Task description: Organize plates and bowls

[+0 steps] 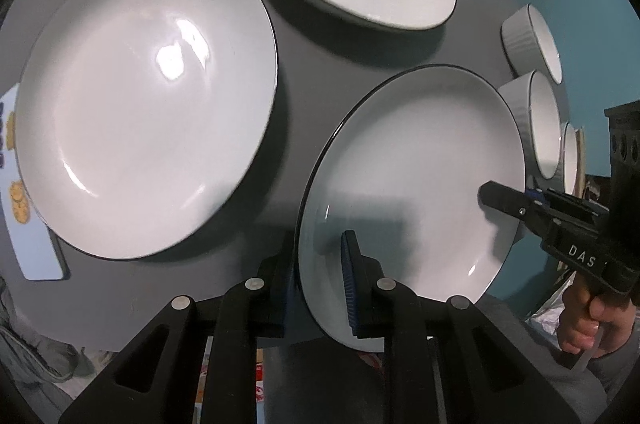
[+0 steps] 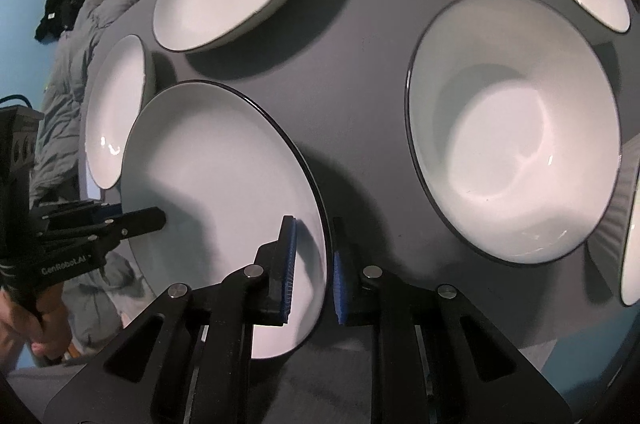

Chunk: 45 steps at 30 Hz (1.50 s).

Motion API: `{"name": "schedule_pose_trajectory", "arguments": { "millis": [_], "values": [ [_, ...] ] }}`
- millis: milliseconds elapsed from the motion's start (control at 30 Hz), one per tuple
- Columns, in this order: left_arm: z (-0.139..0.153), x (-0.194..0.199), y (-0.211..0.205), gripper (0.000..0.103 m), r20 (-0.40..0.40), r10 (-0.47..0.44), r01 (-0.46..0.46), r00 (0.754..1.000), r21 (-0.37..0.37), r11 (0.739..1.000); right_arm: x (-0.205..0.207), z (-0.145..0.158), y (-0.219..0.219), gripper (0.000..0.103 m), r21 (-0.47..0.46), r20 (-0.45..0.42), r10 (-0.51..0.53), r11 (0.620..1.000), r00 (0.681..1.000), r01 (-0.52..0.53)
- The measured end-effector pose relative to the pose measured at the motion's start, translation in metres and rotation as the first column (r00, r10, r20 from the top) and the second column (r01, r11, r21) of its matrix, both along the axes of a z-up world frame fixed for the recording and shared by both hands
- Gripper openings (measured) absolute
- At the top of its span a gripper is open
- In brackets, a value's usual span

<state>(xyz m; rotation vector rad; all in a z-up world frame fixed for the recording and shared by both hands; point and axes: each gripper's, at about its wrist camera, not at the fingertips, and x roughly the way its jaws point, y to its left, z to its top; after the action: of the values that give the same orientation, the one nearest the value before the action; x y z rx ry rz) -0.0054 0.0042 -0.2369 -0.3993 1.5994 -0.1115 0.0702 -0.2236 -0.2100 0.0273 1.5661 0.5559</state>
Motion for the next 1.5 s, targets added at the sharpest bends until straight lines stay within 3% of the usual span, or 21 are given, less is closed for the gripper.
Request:
{"name": "schedule_pose_trajectory", "arguments": {
  "millis": [233, 800, 1100, 1500],
  "values": [
    [0.017, 0.014, 0.015, 0.02, 0.036, 0.021, -0.021, 0.999, 0.007, 1.0, 0.014, 0.012, 0.001, 0.016, 0.019, 0.004, -0.015, 1.0, 1.0, 0.015],
    [0.047, 0.109, 0.069, 0.02, 0.111, 0.049, -0.056, 0.993, 0.06, 0.997, 0.079, 0.03, 0.03, 0.016, 0.043, 0.05, -0.013, 0.999, 0.999, 0.011],
    [0.031, 0.153, 0.072, 0.02, 0.094, 0.056, -0.066, 0.994, 0.11, 0.992, 0.122, 0.024, 0.056, 0.016, 0.049, 0.042, 0.005, 0.999, 0.999, -0.007],
    [0.013, 0.179, 0.074, 0.02, 0.053, 0.075, -0.082, 0.996, 0.149, 0.986, 0.157, 0.004, 0.065, 0.016, 0.057, -0.019, 0.012, 0.998, 1.0, -0.011]
  ]
}}
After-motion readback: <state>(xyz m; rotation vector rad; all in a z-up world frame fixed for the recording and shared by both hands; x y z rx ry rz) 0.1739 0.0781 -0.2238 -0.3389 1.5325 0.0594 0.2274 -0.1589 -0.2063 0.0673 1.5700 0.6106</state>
